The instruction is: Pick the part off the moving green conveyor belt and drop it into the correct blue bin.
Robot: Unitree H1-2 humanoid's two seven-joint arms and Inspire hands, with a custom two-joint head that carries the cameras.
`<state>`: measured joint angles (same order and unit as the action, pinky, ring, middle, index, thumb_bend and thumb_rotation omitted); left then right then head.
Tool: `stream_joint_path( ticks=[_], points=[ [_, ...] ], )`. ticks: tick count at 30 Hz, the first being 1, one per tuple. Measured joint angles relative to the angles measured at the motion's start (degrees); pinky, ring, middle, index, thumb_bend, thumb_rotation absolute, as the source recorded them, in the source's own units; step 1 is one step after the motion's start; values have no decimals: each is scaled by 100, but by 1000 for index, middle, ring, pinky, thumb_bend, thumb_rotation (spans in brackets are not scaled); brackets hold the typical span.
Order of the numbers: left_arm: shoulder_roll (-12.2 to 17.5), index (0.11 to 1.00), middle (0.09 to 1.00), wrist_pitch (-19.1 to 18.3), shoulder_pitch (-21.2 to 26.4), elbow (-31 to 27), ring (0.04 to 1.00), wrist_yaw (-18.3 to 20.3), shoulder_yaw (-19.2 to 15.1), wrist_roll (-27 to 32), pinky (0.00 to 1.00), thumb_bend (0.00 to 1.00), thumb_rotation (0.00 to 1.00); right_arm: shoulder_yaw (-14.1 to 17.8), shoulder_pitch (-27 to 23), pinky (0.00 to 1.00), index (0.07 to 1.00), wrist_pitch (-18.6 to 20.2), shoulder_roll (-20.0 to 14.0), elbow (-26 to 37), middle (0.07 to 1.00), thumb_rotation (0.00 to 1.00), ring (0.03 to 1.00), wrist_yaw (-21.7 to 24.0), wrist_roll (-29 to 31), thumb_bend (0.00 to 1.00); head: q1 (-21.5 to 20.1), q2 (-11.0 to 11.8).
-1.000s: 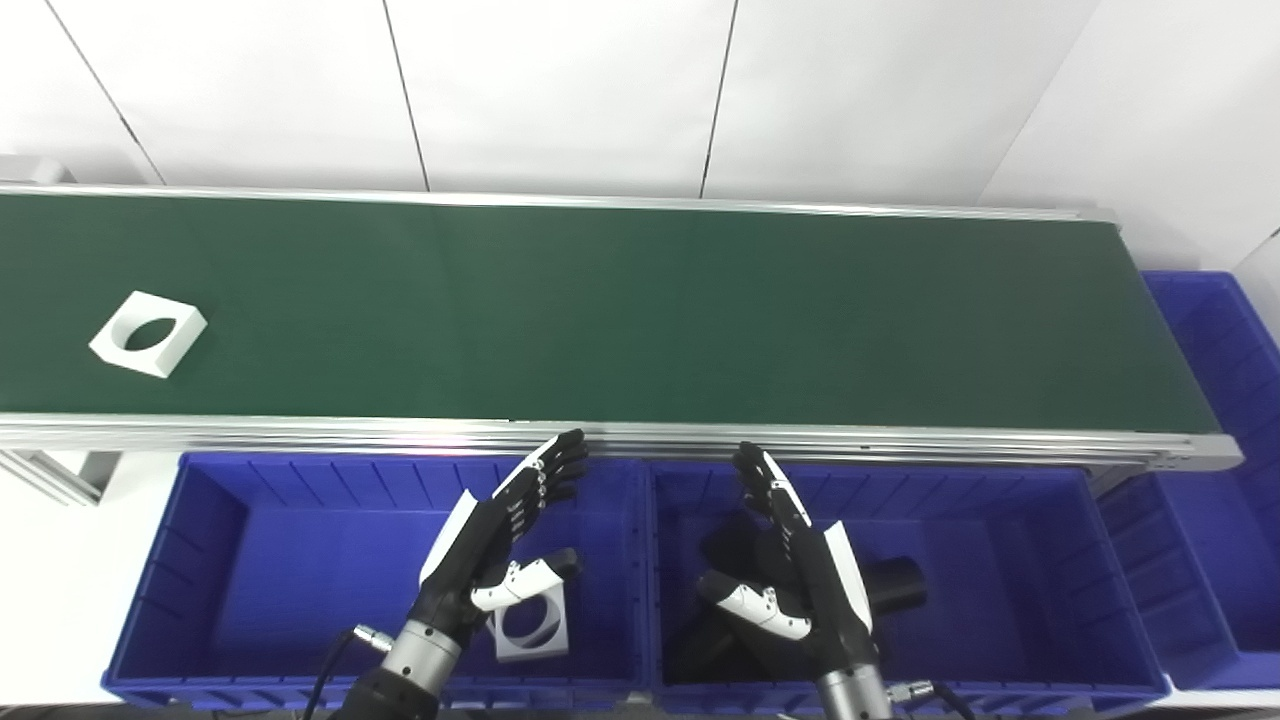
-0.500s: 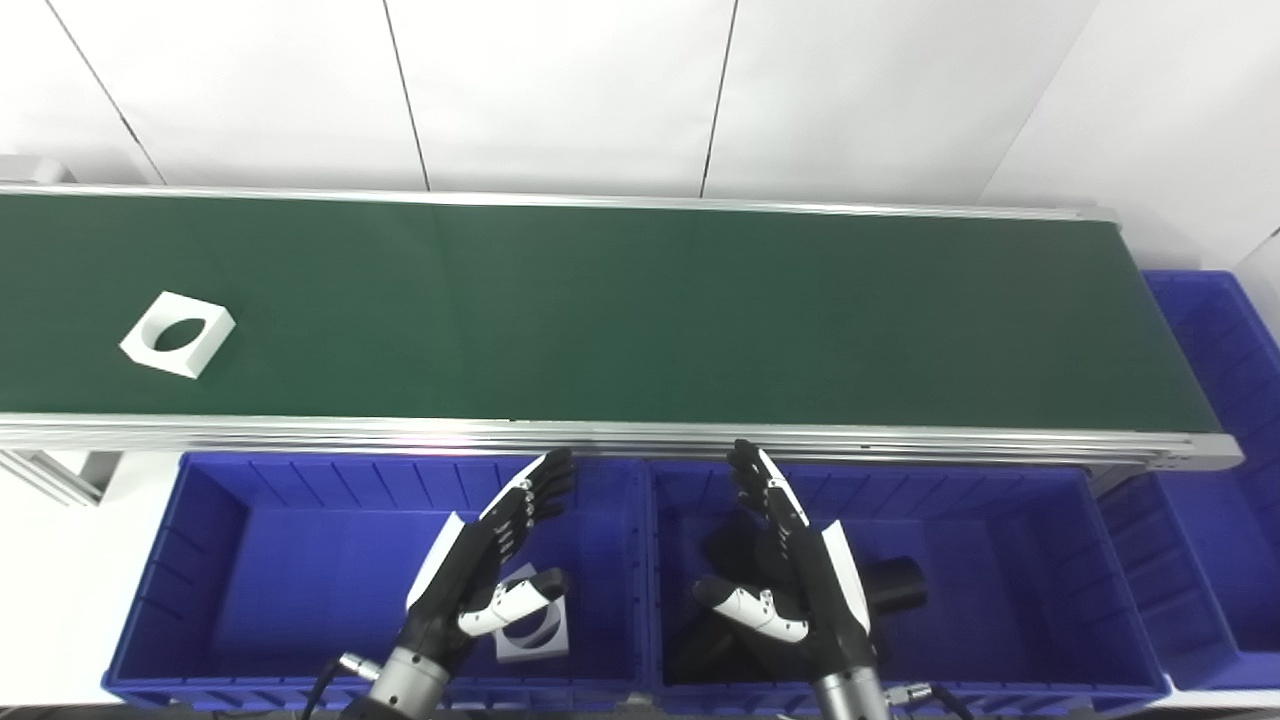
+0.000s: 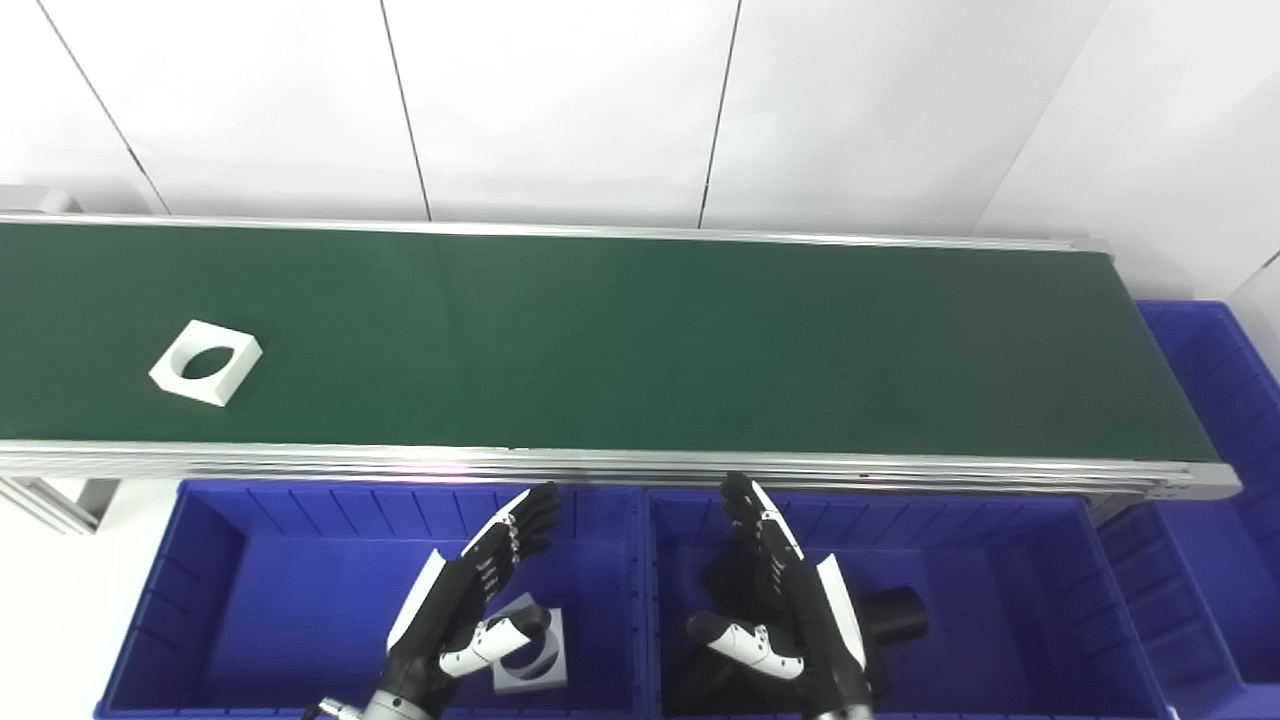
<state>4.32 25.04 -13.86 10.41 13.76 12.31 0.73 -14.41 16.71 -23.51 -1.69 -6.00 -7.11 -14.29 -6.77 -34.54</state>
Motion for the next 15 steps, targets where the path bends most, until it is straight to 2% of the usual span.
stream_joint_path(
  ticks=[1,3,6,13,15],
  points=[
    [-20,887,898,0,5,28,879,-2,-7,-5,848,836,656,-7,-13,876,946,0,-7,-9,914,662,899,-12,2,973,191,96],
    [-58,885,896,0,21,84,878,-20,-14,-28,847,843,652,-37,-59,877,949,-6,-48,-46,917,664,903,-50,5,966,193,97],
    [-70,881,891,0,76,143,879,-96,21,-80,846,829,596,-88,-132,897,955,-30,-149,-126,925,644,911,-67,118,949,587,254],
    [-61,870,879,0,208,244,867,-185,124,-148,834,859,557,-206,-172,894,953,-32,-318,-241,924,653,913,-211,224,952,633,290],
    [-54,871,882,0,213,246,868,-222,143,-149,834,860,553,-270,-176,896,952,-32,-321,-243,923,646,915,-280,223,954,484,238]
  ],
)
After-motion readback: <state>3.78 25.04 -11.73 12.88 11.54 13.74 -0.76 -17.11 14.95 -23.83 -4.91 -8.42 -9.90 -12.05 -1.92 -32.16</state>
